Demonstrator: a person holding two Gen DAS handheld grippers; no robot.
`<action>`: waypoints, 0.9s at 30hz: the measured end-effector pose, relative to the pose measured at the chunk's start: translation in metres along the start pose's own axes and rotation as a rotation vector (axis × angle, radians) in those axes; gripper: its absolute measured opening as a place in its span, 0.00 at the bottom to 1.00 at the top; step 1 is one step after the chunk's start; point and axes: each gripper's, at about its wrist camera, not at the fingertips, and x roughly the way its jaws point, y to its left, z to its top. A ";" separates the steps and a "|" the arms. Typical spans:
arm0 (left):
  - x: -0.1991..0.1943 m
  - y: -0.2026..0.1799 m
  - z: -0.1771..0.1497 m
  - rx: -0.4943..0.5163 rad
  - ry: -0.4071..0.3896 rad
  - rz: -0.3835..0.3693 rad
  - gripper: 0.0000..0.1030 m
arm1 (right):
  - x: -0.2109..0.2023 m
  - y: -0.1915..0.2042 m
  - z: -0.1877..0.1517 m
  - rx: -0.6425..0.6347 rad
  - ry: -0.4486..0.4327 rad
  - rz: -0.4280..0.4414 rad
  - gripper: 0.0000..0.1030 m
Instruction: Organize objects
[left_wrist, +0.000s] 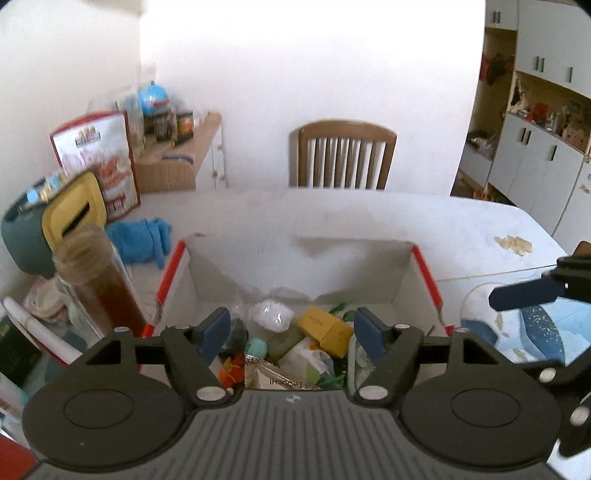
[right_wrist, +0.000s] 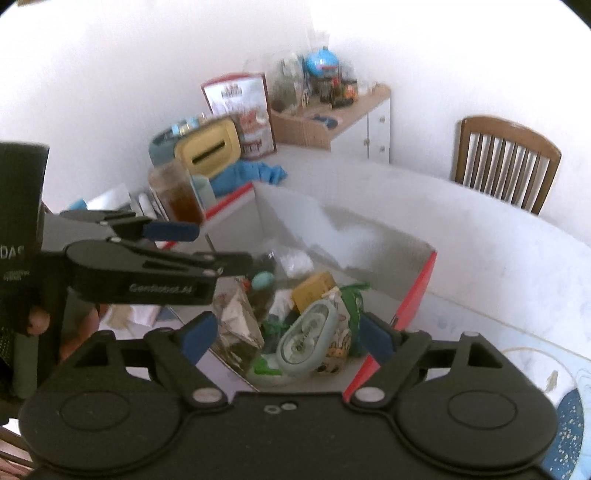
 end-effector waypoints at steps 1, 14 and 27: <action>-0.007 -0.002 -0.001 0.006 -0.016 0.002 0.71 | -0.006 0.001 -0.001 -0.005 -0.014 0.006 0.83; -0.057 -0.009 -0.013 -0.015 -0.087 -0.013 0.84 | -0.059 0.008 -0.014 -0.013 -0.175 -0.002 0.95; -0.077 -0.013 -0.028 -0.062 -0.109 0.019 1.00 | -0.074 0.009 -0.038 0.047 -0.252 -0.033 0.99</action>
